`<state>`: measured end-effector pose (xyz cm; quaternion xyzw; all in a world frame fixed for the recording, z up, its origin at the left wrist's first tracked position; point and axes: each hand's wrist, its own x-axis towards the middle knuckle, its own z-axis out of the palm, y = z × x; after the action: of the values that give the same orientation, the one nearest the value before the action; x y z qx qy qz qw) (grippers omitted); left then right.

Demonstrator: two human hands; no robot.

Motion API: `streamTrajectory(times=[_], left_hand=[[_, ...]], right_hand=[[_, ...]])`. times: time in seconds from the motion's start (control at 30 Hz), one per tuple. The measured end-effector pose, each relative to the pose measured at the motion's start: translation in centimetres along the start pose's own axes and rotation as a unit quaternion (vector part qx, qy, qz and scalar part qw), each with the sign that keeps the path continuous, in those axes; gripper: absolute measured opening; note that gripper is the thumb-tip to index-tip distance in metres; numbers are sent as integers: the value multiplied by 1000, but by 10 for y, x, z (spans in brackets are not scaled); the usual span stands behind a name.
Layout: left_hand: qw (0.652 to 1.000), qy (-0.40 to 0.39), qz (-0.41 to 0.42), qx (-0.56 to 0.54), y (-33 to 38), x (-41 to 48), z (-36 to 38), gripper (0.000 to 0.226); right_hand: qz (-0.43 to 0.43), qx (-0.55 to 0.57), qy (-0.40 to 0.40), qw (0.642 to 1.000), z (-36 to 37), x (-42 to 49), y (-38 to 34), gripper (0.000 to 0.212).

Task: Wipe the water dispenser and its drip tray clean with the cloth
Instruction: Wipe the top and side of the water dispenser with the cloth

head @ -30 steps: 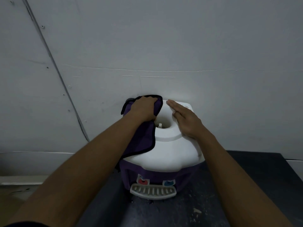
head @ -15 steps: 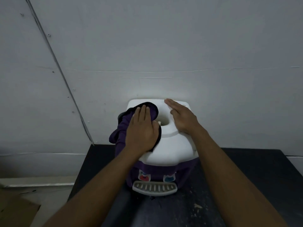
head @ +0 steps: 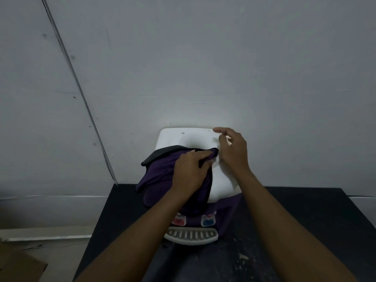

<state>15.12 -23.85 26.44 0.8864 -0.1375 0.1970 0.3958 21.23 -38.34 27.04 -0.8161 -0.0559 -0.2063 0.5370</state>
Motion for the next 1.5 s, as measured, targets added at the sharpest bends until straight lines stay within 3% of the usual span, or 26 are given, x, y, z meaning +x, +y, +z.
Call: streamTrajectory(times=[0.07, 0.17, 0.23, 0.33, 0.43, 0.53, 0.6, 0.67, 0.77, 0.83, 0.93, 1.1, 1.2, 1.33, 1.5], left_hand=[[994, -43, -21, -98, -1, 11, -12, 34], [955, -117, -69, -263, -11, 26, -36, 42], [970, -72, -73, -221, -23, 30, -50, 42], [998, 17, -52, 5, -49, 31, -61, 35], [988, -30, -109, 106, -64, 29, -65, 29], [986, -6, -92, 140, -60, 25, -69, 21], [987, -9, -79, 142, -56, 28, -72, 13], [988, -69, -96, 100, -53, 35, -76, 8], [965, -186, -175, -65, -51, 48, -84, 4], [966, -167, -169, -103, -57, 56, -85, 5], [992, -101, -76, 24, -74, 63, -78, 30], [979, -179, -85, 56, -105, 63, -67, 81], [974, -198, -88, 73, -113, 57, -58, 97], [963, -214, -115, 115, -110, 52, -45, 110], [969, -198, -133, 58, -115, 54, -42, 118]], right_hand=[[-43, -18, 13, 999, -1, -13, -2, 27], [-129, -48, 9, 990, 1, -31, -8, 25], [-155, -58, 11, 986, 6, -40, -14, 28], [-158, -61, -27, 985, 16, -51, -30, 31], [-142, -86, -147, 975, 30, -59, -47, 34], [-129, -169, -228, 950, 44, -69, -48, 48], [-144, -244, -222, 933, 44, -73, -41, 53], [-150, -266, -193, 932, 37, -74, -34, 51], [-137, -268, -161, 940, 23, -73, -20, 45], [-119, -267, -157, 944, 12, -69, -11, 41], [-109, -247, -162, 949, -1, -61, -3, 35], [-80, -217, -145, 962, -12, -53, 4, 36], [-53, -217, -133, 966, -18, -47, 3, 41], [29, -253, -134, 958, -15, -36, -9, 64], [103, -354, -180, 912, 27, -39, -27, 94]])
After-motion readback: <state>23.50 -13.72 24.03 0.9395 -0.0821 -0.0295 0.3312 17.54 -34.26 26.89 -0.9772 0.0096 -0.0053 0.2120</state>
